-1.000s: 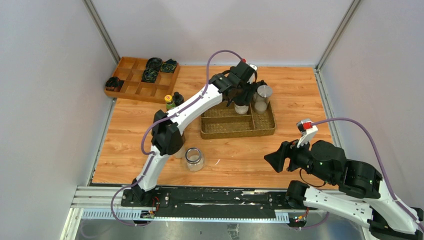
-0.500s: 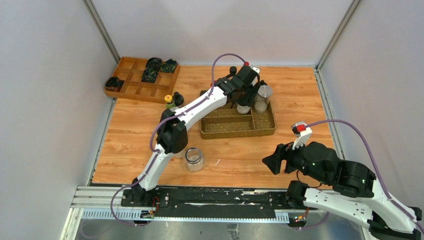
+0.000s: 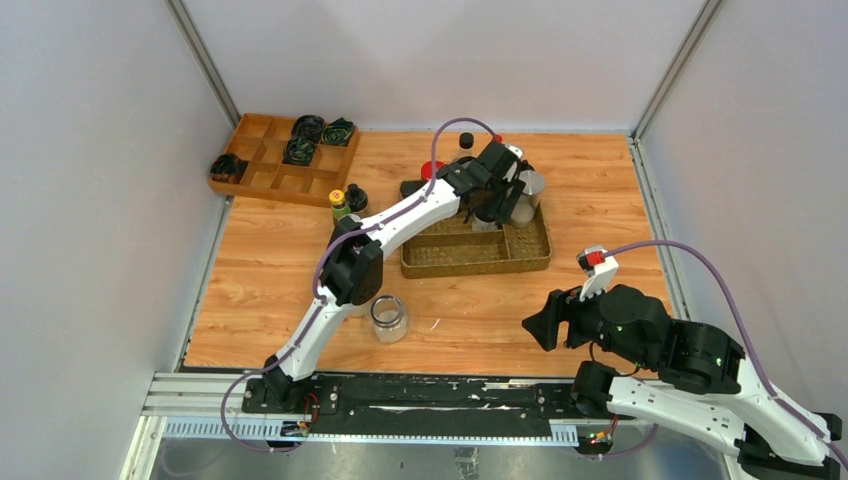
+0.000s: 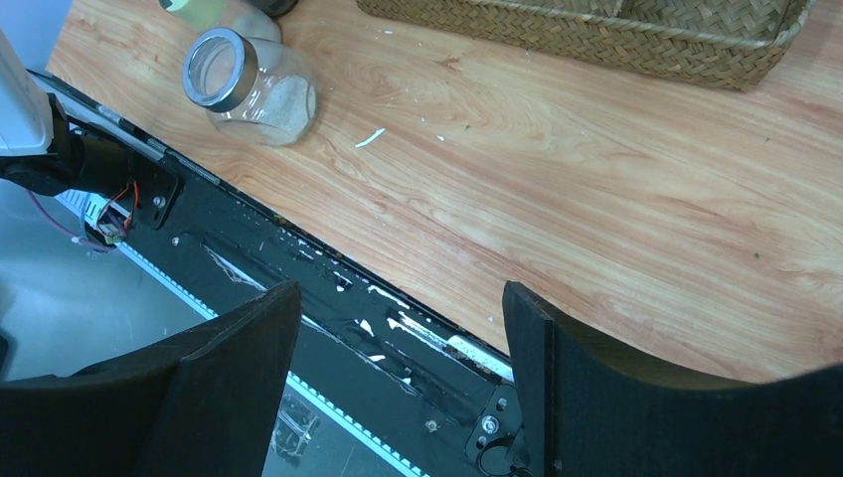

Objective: Organize the condiment bottles
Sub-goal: Place the bottle in the storage box, then pick up the bottle from the center of the board.

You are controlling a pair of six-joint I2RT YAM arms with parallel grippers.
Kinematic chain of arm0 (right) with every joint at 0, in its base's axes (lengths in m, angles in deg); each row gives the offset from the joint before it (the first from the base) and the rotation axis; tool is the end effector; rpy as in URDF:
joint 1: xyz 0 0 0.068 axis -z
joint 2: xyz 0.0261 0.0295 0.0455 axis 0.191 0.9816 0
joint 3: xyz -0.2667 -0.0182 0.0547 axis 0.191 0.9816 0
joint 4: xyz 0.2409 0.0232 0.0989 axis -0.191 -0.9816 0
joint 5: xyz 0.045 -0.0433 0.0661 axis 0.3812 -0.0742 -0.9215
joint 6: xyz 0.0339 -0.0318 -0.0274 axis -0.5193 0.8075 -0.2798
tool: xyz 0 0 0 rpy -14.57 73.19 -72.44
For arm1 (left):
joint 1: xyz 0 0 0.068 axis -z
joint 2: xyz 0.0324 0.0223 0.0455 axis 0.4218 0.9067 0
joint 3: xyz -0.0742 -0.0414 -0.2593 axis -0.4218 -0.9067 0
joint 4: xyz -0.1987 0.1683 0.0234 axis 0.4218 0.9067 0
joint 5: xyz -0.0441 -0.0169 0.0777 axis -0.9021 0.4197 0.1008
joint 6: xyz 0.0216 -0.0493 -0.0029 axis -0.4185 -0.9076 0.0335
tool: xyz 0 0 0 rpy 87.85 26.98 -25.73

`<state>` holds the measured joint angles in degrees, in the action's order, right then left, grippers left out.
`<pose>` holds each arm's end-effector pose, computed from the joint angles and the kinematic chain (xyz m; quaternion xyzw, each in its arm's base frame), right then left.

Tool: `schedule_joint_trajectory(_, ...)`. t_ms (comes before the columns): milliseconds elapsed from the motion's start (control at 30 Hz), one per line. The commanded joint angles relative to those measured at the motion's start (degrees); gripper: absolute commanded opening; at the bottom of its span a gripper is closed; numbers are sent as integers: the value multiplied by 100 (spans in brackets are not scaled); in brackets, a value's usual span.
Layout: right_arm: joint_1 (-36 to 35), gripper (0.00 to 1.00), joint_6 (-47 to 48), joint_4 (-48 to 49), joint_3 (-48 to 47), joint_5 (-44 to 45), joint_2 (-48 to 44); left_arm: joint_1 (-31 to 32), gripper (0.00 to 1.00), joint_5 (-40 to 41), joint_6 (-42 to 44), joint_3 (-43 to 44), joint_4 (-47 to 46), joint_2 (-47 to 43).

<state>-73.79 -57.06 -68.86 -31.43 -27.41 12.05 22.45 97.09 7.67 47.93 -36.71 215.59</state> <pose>0.0372 0.0501 0.3428 -0.1186 0.8371 0.3168 0.4299 0.3673 -0.3913 0.2467 0.2421 0.8950 -0.1234 0.3538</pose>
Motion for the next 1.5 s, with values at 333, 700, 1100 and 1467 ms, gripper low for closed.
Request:
schedule_joint_trajectory(333, -84, 81, 30, 146, 183, -88, 19, 15, 90, -31, 261, -613, -244, -1319)
schedule_joint_trajectory(700, -85, 81, 41, -77, 42, 28, -7, 15, 90, 186, -30, -1664, 138, -3248)
schedule_joint_trajectory(1100, -85, 82, 171, -348, -300, 243, 65, -94, 94, 1190, -780, -5253, 256, -5807)
schedule_joint_trajectory(1467, -85, 82, 66, 30, -95, -112, 192, -1680, 95, 828, -1005, -5478, 231, -5863)
